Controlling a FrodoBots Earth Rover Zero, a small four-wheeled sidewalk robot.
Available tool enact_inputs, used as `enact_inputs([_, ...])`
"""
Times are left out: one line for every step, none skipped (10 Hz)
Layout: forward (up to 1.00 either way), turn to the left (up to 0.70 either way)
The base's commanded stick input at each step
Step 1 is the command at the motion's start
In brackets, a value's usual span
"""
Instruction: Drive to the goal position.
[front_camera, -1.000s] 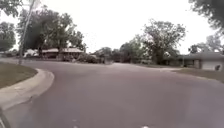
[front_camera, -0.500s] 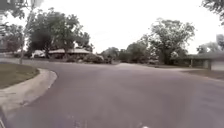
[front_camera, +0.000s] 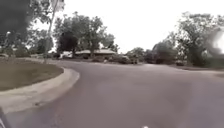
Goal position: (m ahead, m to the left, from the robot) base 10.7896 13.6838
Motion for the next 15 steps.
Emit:
enact_inputs([0.70,0.03])
enact_inputs([0.70,0.03])
enact_inputs([0.70,0.03])
enact_inputs([0.70,0.03])
enact_inputs([0.70,0.03])
enact_inputs([0.70,0.03])
enact_inputs([0.70,0.03])
enact_inputs([0.70,0.03])
enact_inputs([0.70,0.03])
enact_inputs([0.70,0.03])
enact_inputs([0.70,0.03])
enact_inputs([0.70,0.03])
enact_inputs([0.70,0.03])
enact_inputs([0.70,0.03])
enact_inputs([0.70,0.03])
